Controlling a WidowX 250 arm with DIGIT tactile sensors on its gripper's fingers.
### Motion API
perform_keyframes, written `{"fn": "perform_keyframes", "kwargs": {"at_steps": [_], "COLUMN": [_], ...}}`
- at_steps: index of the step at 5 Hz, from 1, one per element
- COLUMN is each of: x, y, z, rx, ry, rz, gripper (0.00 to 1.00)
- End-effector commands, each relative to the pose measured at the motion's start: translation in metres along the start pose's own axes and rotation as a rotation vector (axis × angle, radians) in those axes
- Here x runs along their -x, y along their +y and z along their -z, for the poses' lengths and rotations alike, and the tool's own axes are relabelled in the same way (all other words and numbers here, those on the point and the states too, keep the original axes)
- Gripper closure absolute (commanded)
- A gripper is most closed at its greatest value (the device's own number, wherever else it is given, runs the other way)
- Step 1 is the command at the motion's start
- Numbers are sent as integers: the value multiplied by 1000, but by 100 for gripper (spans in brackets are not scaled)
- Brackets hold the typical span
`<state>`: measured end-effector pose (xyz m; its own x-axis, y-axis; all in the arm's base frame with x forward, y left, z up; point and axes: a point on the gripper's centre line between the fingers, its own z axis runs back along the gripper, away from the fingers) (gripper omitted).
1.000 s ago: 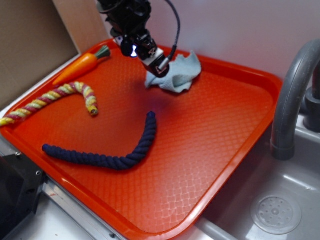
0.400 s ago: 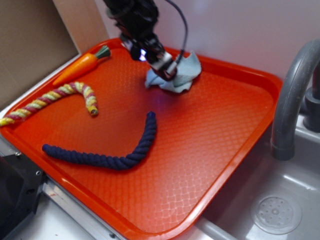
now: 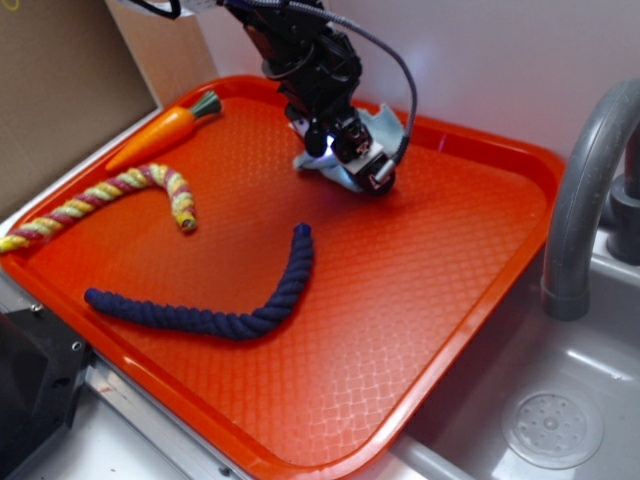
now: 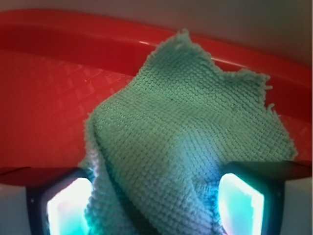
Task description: Grab the blue cloth.
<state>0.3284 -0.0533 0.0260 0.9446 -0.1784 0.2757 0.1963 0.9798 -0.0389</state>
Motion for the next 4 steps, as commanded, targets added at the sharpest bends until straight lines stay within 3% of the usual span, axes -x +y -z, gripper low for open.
{"fn": "perform_keyframes", "kwargs": {"at_steps": [1, 3, 4], "x": [-18, -12, 8], "y": [20, 44, 43], "z": [6, -30, -88], "rx": [-86, -124, -135], "ry": [2, 48, 115], "rz": [-82, -231, -311], "gripper": [100, 100, 100]}}
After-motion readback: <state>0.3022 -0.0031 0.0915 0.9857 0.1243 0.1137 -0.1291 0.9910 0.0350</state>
